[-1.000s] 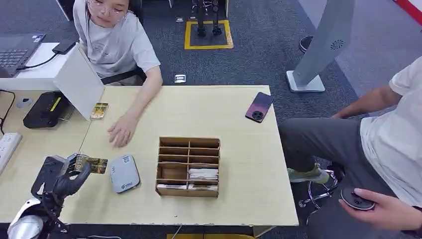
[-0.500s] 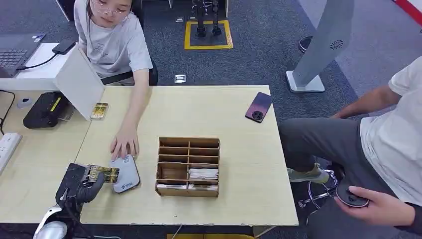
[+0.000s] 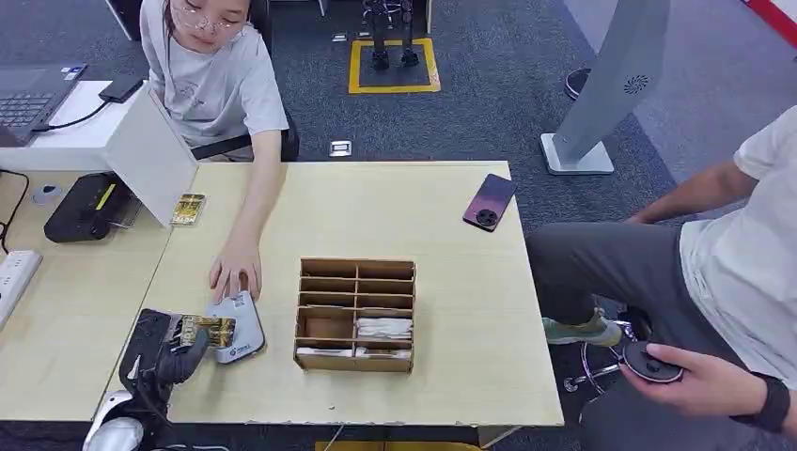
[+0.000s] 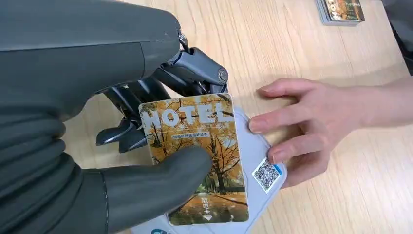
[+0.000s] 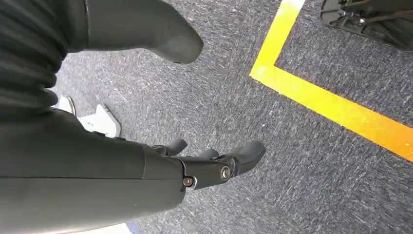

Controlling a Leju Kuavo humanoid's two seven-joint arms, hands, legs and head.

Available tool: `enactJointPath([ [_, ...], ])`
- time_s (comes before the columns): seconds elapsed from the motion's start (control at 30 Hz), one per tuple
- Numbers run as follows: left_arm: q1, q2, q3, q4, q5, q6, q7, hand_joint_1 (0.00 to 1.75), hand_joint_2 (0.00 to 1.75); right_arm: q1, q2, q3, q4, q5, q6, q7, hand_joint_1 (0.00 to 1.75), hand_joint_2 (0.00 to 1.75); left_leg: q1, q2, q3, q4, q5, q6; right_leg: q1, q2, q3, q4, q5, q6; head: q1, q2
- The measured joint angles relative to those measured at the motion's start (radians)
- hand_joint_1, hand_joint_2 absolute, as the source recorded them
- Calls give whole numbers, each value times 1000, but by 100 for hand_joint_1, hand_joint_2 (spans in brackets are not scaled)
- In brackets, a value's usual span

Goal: Pass the card to the sensor for recognition and then transmit it.

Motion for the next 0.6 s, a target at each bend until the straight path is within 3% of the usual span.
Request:
enactJointPath([
  [0.6, -7, -11, 0, 9, 0, 1, 0, 175, 175, 0, 0, 1, 0, 0, 0, 0, 0, 175, 0, 0, 0, 0, 0, 0, 0, 0, 0, 0, 0, 0, 0, 0],
])
